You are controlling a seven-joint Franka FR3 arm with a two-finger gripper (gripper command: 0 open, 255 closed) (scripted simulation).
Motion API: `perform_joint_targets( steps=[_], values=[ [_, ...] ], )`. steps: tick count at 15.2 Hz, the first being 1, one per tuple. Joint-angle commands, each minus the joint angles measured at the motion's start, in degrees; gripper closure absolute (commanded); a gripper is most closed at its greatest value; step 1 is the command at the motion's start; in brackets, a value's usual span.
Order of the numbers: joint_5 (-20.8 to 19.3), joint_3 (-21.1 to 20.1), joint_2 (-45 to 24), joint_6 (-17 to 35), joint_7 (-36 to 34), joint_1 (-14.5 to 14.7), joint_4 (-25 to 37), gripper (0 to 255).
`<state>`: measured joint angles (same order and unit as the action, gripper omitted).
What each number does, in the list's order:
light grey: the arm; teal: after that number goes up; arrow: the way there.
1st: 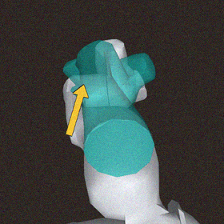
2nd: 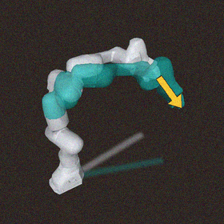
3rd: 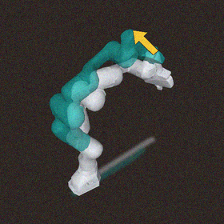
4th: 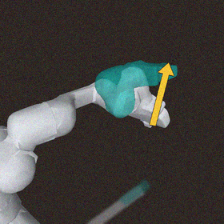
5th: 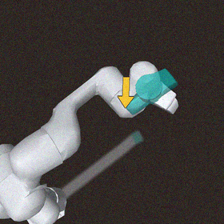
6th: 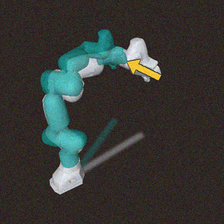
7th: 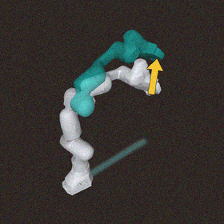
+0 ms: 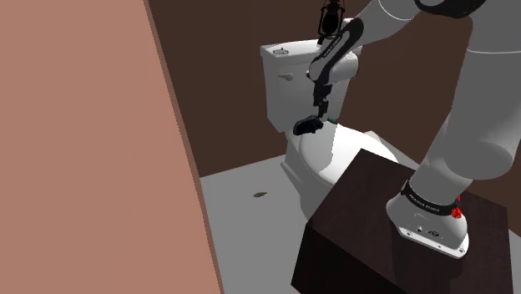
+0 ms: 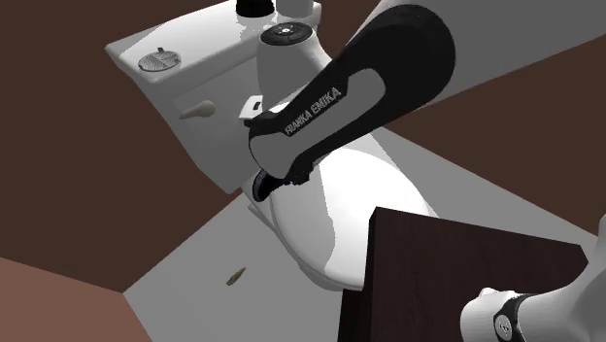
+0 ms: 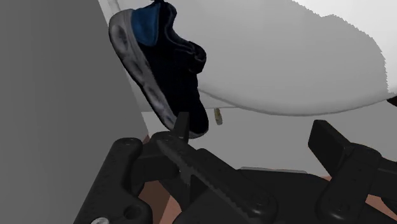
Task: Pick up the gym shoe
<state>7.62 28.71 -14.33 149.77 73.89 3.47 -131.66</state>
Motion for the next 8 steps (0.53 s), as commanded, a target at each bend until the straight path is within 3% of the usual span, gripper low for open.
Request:
perform_joint_targets(
  steps=[1, 8],
  values=[
    [4.08, -2.61, -4.95, 1.21, 6.29, -2.59, 3.76, 0],
    [9.67, -11.65, -20.23, 3.77, 19.98, -10.84, 17.84, 0]
  ],
)
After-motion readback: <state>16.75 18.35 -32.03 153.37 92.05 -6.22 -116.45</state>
